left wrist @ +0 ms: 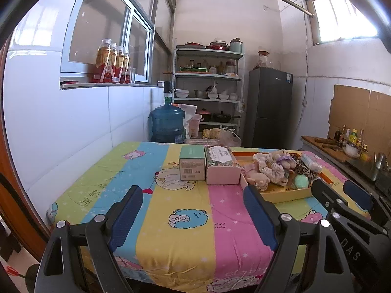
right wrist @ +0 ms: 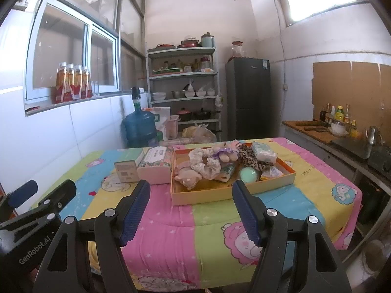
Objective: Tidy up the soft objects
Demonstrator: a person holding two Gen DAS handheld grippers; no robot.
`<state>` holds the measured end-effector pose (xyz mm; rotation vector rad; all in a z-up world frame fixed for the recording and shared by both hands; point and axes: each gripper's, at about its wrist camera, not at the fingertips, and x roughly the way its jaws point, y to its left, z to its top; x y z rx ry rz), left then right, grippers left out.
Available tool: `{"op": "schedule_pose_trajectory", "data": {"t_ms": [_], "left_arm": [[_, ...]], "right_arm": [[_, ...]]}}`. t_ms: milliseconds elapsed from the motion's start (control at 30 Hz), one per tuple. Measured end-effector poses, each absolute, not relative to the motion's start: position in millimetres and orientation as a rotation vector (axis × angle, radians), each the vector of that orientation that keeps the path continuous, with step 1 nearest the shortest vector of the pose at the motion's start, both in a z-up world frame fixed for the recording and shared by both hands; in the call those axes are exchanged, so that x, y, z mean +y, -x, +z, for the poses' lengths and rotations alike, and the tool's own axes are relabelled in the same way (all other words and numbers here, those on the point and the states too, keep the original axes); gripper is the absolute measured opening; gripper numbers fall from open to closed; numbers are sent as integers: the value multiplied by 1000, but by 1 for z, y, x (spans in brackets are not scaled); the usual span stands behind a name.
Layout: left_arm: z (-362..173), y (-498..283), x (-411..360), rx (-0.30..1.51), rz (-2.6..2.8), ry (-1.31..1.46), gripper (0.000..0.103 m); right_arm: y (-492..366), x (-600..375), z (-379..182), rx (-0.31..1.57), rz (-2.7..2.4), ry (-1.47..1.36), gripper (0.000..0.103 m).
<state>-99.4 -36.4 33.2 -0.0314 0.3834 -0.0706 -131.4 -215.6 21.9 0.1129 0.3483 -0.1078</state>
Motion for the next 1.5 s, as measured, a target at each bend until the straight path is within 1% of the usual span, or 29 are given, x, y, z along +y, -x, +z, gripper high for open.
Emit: {"op": "schedule_pose_trajectory", "data": {"t_ms": [1500], "left_arm": [[32, 108, -29, 371, -71, 36, 84]], "right_arm": [[143, -204, 24, 341, -91, -91, 72]]}}
